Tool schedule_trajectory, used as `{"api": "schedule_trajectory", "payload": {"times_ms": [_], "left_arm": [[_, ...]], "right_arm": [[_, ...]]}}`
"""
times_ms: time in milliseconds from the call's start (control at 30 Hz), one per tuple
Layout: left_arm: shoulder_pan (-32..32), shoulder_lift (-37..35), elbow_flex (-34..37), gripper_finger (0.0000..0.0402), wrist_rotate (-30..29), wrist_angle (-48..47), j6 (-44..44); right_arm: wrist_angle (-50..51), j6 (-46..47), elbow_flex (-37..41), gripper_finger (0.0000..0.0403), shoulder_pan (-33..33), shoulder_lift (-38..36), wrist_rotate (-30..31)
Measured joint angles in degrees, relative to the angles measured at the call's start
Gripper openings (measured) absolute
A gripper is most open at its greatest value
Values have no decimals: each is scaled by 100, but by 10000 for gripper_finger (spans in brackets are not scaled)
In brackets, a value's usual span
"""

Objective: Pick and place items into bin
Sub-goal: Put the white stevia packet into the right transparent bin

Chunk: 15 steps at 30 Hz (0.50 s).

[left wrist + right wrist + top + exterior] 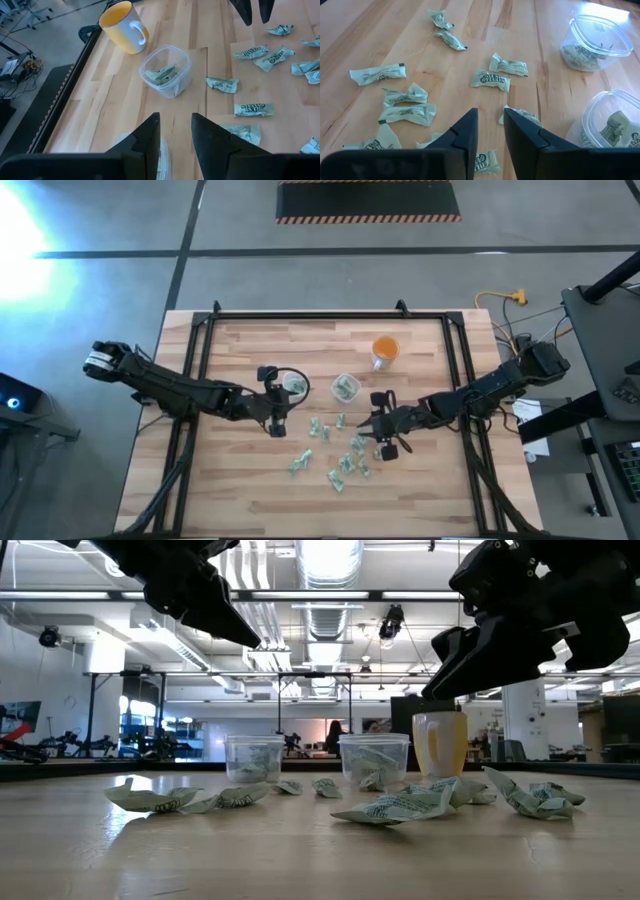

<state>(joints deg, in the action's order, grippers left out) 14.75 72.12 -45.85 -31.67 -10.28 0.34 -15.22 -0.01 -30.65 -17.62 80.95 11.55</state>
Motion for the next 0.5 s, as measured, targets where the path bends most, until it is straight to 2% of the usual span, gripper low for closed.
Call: {"api": "schedule_trajectory", "payload": {"times_ms": [500], "left_arm": [[0, 0, 19, 94, 0, 85, 2]], "right_arm": [[-2, 33, 0, 84, 1, 0, 0]]}}
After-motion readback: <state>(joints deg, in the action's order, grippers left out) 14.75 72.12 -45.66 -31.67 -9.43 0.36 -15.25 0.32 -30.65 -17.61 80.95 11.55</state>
